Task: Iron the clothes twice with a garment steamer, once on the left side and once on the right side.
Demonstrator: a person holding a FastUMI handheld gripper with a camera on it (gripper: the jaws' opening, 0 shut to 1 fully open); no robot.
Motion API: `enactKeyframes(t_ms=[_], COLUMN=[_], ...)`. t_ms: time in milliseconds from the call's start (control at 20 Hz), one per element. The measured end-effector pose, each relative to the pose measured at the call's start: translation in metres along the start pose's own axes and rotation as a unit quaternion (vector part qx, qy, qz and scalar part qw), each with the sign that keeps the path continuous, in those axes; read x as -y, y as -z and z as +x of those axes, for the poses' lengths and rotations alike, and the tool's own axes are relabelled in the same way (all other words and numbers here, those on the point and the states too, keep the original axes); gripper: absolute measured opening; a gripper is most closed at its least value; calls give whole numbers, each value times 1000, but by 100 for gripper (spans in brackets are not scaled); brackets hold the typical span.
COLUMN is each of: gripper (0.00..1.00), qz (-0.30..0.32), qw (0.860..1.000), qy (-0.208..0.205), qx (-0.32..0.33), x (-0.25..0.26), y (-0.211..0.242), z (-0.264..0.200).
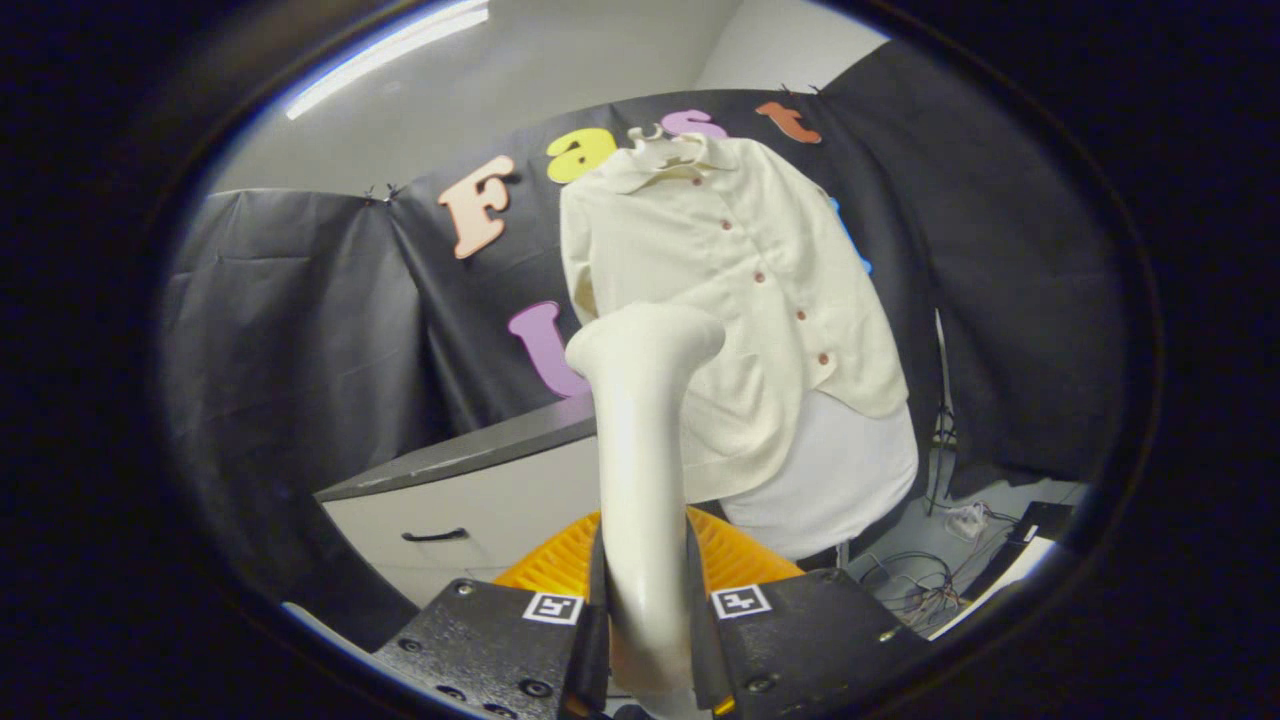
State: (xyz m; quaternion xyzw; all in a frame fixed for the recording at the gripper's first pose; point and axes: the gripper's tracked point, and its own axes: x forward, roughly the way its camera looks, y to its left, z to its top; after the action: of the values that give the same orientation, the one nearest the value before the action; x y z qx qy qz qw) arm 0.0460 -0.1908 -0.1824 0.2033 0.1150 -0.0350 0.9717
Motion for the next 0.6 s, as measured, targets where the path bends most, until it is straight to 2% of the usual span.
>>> enactKeyframes(t_ms=[300,600], gripper=[32,32], qz=[-15,-76], qw=[999,994], qy=[-40,-80], qx=[12,11], x=[-99,-174], y=[-1,3], z=[-23,-50])
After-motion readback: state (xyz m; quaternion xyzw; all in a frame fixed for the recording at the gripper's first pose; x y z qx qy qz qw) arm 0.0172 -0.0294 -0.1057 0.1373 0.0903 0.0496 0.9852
